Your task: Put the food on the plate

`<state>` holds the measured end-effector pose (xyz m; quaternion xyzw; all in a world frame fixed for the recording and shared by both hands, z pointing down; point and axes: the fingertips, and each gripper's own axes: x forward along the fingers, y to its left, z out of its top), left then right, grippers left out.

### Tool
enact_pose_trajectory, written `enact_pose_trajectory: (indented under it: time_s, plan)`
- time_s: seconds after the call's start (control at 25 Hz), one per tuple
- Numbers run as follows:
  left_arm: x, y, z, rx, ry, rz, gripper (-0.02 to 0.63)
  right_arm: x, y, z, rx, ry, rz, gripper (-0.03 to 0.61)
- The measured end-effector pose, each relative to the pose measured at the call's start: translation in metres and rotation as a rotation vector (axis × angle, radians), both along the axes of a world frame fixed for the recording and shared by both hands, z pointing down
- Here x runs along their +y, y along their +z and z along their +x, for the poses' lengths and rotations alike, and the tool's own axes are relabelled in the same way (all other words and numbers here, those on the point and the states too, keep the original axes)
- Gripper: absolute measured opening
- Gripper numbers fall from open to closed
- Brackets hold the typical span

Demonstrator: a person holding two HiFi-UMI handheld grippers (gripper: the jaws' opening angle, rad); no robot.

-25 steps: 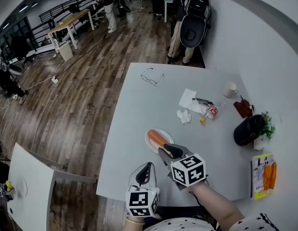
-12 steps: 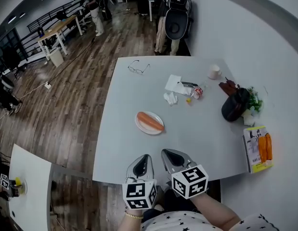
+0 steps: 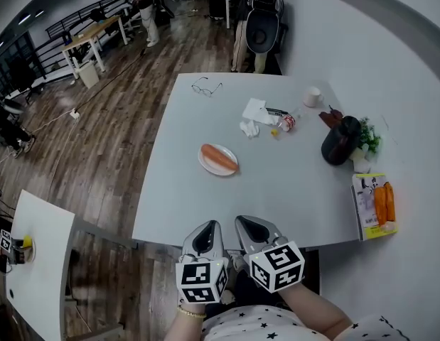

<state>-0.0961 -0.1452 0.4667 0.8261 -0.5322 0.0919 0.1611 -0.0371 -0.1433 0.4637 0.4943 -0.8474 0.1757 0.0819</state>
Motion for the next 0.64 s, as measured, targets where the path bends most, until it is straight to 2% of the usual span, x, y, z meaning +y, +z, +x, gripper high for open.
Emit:
enact_pose_trajectory:
  time_s: [0.64]
  plan:
    - [0.04, -0.009, 0.004, 0.022, 0.005, -0.005, 0.008, 0.041, -0.008, 0.0, 0.018, -0.014, 0.024, -0.002]
